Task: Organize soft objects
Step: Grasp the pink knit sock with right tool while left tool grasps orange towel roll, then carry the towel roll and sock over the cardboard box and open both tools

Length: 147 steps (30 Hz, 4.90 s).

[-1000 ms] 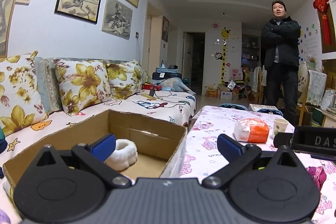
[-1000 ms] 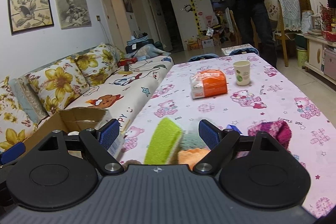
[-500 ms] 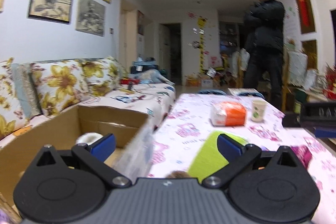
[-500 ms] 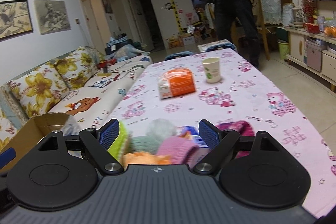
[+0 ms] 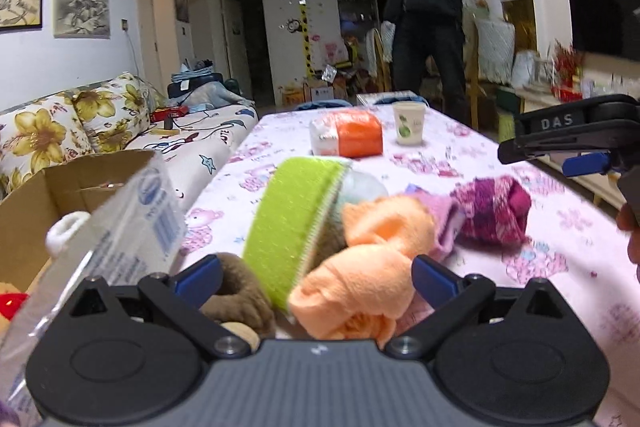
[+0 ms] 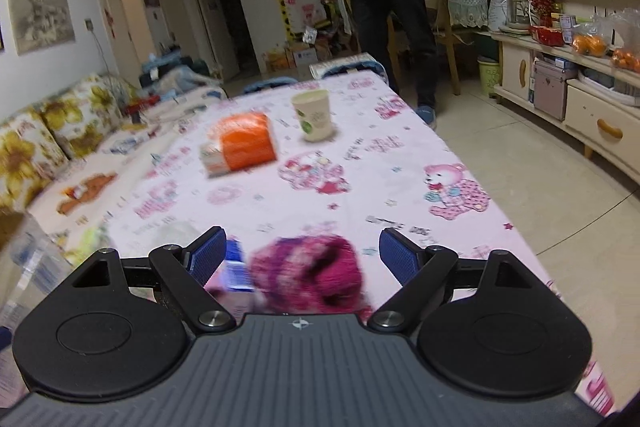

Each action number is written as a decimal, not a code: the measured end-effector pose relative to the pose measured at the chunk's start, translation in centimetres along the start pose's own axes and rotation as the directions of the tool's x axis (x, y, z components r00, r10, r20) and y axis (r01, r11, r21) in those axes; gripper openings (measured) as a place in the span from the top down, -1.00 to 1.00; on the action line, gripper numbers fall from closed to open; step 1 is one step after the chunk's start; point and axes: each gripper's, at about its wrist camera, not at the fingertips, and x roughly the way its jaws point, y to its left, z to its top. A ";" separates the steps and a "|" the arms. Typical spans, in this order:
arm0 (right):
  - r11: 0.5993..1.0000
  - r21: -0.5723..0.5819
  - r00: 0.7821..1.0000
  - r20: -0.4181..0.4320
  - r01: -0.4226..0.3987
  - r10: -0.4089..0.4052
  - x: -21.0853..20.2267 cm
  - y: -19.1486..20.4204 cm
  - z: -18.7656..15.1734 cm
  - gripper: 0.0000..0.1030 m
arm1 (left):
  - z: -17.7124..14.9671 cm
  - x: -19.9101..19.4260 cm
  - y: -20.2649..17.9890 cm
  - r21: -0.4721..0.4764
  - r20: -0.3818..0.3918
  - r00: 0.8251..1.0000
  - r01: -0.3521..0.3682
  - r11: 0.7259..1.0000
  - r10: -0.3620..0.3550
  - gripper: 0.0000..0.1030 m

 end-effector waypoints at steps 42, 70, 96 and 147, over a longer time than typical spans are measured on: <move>0.990 0.076 0.977 -0.167 -0.117 0.129 5.7 -1.1 -1.4 -0.55 | -0.1 4.1 -3.1 0.060 -0.117 0.993 0.027 0.998 -0.020 -0.32; 0.995 0.063 0.985 -0.153 -0.077 0.086 2.4 -2.3 -1.8 -0.31 | 0.9 2.2 -0.9 -0.060 -0.079 0.985 0.150 0.987 -0.155 -0.27; 0.992 -0.060 0.992 -0.052 -0.114 0.111 -2.0 1.9 -2.7 -0.31 | 1.6 -0.8 3.4 -0.195 0.038 0.982 0.189 0.962 -0.186 -0.28; 0.798 -0.413 0.886 -0.051 -0.439 0.460 -2.9 17.2 -1.1 -0.35 | -0.7 -4.7 20.7 -0.724 0.016 0.950 -0.204 0.659 0.311 -0.31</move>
